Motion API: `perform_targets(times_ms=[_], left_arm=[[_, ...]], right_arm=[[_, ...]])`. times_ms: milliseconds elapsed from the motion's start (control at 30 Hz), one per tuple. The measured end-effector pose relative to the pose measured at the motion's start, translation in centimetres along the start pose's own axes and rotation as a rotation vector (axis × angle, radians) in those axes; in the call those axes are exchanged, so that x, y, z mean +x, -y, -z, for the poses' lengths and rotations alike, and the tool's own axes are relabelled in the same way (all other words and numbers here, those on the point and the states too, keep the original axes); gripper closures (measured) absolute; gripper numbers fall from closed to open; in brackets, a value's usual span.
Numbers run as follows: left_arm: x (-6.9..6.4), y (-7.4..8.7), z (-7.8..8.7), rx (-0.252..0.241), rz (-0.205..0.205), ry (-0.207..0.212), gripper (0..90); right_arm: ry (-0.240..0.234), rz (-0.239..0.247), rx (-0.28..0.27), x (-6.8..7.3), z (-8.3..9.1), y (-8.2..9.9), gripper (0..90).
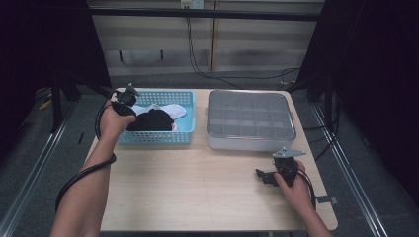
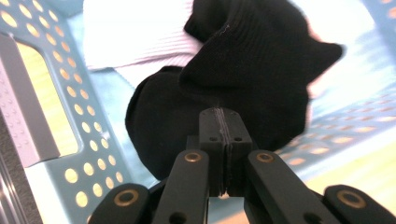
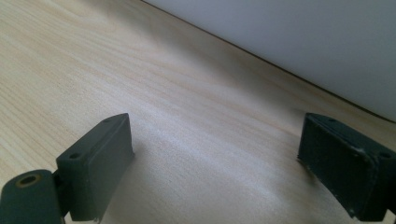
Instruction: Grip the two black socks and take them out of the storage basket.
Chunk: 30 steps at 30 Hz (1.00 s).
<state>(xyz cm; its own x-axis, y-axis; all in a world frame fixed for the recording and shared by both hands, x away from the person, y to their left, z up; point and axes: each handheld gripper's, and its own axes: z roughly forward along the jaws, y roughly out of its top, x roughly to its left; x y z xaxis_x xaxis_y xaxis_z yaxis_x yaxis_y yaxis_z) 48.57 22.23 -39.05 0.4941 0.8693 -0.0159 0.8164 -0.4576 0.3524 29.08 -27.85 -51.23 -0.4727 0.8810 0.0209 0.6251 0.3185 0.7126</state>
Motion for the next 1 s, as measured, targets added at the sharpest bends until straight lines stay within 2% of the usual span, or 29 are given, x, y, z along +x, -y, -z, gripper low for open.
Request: perform_targets(times_ms=[67,167,267,300,333,467,633,767,867,900,1000], left_arm=[[-0.1,-0.2,0.4,0.0,-0.007,0.003,89.1],[-0.4,-1.0,1.8,-0.003,-0.011,0.04,89.4],[-0.5,-1.4,2.4,-0.004,-0.017,0.045,89.4],[-0.5,-1.6,2.6,-0.005,-0.01,0.054,89.5],[-0.5,-1.9,3.1,-0.006,-0.01,0.082,89.4],[-0.8,-2.6,3.9,0.01,-0.023,0.098,89.4],[-1.0,-3.2,4.7,0.018,-0.034,0.107,89.5],[-1.3,-3.5,5.7,-0.002,-0.034,0.124,89.6],[-1.8,-3.9,7.2,-0.025,-0.058,0.129,89.7],[-1.8,-3.9,7.2,-0.025,-0.058,0.129,89.7],[-2.4,-4.0,8.7,-0.035,-0.095,0.117,89.7]], right_arm=[[0.0,0.0,0.0,0.0,0.0,0.0,9.1],[0.0,0.003,-0.002,0.0,0.0,0.0,9.1],[0.0,0.003,-0.002,0.0,0.0,0.0,9.1],[0.0,0.003,-0.002,0.0,0.0,0.0,9.1],[0.0,0.003,-0.002,0.0,0.0,0.0,9.1],[0.0,0.004,-0.002,0.0,0.0,0.0,9.1],[0.0,0.004,-0.003,0.0,0.0,0.0,9.1],[0.0,0.004,-0.003,0.0,0.0,0.0,9.1],[0.0,0.005,-0.003,0.0,0.0,0.0,9.1],[0.0,0.005,-0.003,0.0,0.0,0.0,9.1],[0.001,0.005,-0.003,0.0,0.0,0.0,9.2]])
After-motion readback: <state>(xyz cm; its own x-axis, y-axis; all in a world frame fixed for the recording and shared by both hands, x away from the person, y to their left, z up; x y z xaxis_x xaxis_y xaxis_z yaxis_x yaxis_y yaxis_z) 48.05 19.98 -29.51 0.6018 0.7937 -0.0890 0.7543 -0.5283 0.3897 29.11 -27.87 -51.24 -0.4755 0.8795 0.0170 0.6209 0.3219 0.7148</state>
